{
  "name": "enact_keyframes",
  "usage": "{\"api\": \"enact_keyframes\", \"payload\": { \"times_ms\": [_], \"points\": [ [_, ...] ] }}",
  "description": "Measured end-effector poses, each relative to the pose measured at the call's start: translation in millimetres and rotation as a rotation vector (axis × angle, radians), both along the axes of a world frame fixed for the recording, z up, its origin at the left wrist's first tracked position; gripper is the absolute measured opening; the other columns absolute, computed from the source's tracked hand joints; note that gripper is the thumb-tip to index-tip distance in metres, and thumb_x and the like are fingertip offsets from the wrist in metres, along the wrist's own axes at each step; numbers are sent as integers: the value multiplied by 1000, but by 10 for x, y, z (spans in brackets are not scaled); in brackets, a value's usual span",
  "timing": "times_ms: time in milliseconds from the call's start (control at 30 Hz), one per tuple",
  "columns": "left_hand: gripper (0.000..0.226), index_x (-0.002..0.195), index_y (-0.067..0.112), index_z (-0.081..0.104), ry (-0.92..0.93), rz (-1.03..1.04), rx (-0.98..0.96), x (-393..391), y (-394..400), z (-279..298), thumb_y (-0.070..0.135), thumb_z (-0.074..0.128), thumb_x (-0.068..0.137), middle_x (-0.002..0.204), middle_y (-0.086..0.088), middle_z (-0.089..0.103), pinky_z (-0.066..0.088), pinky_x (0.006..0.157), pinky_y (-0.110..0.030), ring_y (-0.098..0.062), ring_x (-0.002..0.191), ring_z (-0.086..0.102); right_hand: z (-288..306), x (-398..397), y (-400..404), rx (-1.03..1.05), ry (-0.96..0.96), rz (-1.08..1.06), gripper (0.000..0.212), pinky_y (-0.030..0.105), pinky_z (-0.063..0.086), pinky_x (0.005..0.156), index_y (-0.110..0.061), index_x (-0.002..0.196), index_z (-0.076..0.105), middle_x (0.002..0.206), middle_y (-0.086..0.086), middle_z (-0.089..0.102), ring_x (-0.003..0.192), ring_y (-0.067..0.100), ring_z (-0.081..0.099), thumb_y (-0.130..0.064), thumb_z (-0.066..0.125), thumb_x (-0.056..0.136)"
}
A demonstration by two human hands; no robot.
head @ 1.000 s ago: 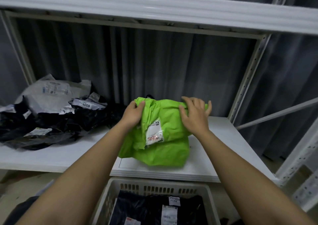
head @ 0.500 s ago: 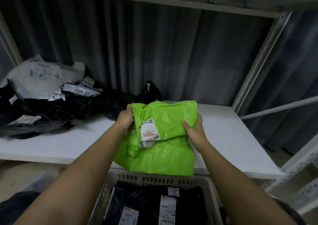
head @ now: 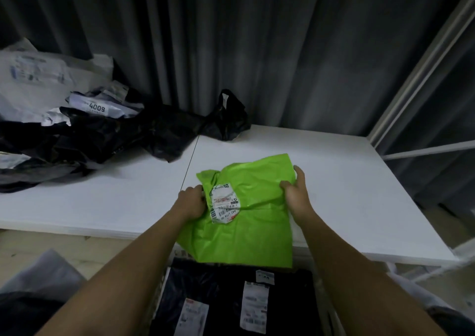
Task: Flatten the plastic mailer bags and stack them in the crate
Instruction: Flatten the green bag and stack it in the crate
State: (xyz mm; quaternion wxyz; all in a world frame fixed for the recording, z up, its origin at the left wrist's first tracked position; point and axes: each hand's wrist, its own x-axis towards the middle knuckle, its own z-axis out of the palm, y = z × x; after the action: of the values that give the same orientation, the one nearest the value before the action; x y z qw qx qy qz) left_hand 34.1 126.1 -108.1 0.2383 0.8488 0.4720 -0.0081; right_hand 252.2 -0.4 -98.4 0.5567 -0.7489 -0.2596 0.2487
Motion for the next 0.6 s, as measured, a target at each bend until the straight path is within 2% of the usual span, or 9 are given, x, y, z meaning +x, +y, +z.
{"api": "enact_keyframes", "payload": {
  "times_ms": [67, 133, 200, 233, 367, 433, 500, 533, 600],
  "points": [
    [28, 118, 4, 51, -37, 18, 10, 41, 64, -111, 20, 44, 97, 119, -20, 59, 44, 87, -38, -36, 107, 56, -35, 35, 1, 2, -47, 38, 64, 40, 45, 98, -17, 144, 30, 122, 2, 50, 110, 23, 52, 9, 45, 87],
    [20, 107, 5, 51, -143, 104, -23, 49, 105, -158, 22, 45, 97, 113, -19, 60, 44, 81, -37, -34, 102, 57, -79, 97, -2, -22, -145, 28, 65, 36, 43, 99, -12, 144, 32, 127, 8, 51, 115, 26, 52, 12, 43, 85],
    [19, 99, 9, 47, -237, 227, -46, 37, 174, -177, 28, 46, 98, 108, -19, 60, 42, 80, -37, -34, 100, 56, -137, 205, 1, -77, -247, -24, 64, 27, 42, 91, -9, 144, 32, 124, 13, 54, 112, 28, 53, 13, 41, 84],
    [21, 98, 10, 46, -274, 292, -59, 21, 214, -177, 30, 47, 98, 108, -20, 60, 42, 82, -38, -35, 101, 56, -148, 249, -1, -103, -277, -50, 65, 27, 42, 87, -8, 145, 32, 122, 14, 54, 110, 30, 53, 13, 41, 83],
    [25, 102, 8, 47, -301, 444, -55, 17, 319, -191, 33, 45, 98, 112, -21, 59, 39, 85, -39, -37, 105, 54, -175, 305, 55, -221, -369, -96, 69, 42, 39, 94, -14, 149, 25, 125, 23, 46, 116, 40, 46, 8, 40, 86],
    [26, 104, 7, 46, -311, 458, -63, 56, 304, -202, 32, 43, 99, 112, -20, 59, 37, 81, -38, -38, 105, 54, -146, 216, 105, -391, -555, -166, 68, 45, 34, 98, -20, 151, 22, 136, 20, 40, 122, 39, 40, -4, 45, 89],
    [27, 107, 7, 45, -323, 457, -80, 80, 297, -234, 32, 42, 100, 114, -20, 58, 36, 81, -38, -37, 106, 54, -122, 90, 169, -426, -827, -181, 61, 50, 25, 106, -25, 151, 25, 150, 18, 30, 135, 38, 29, -28, 43, 93],
    [27, 107, 7, 44, -331, 453, -86, 85, 294, -250, 32, 42, 100, 114, -21, 58, 37, 81, -38, -37, 107, 54, -112, 16, 198, -395, -918, -89, 60, 53, 17, 110, -28, 151, 23, 156, 16, 21, 141, 37, 20, -42, 35, 94],
    [27, 107, 7, 44, -351, 445, -96, 103, 288, -279, 32, 41, 100, 114, -21, 59, 36, 81, -38, -37, 107, 54, -145, -149, 274, -390, -1030, 230, 67, 57, -6, 111, -38, 151, 12, 161, 7, -1, 146, 34, -3, -65, 15, 90]
  ]
}}
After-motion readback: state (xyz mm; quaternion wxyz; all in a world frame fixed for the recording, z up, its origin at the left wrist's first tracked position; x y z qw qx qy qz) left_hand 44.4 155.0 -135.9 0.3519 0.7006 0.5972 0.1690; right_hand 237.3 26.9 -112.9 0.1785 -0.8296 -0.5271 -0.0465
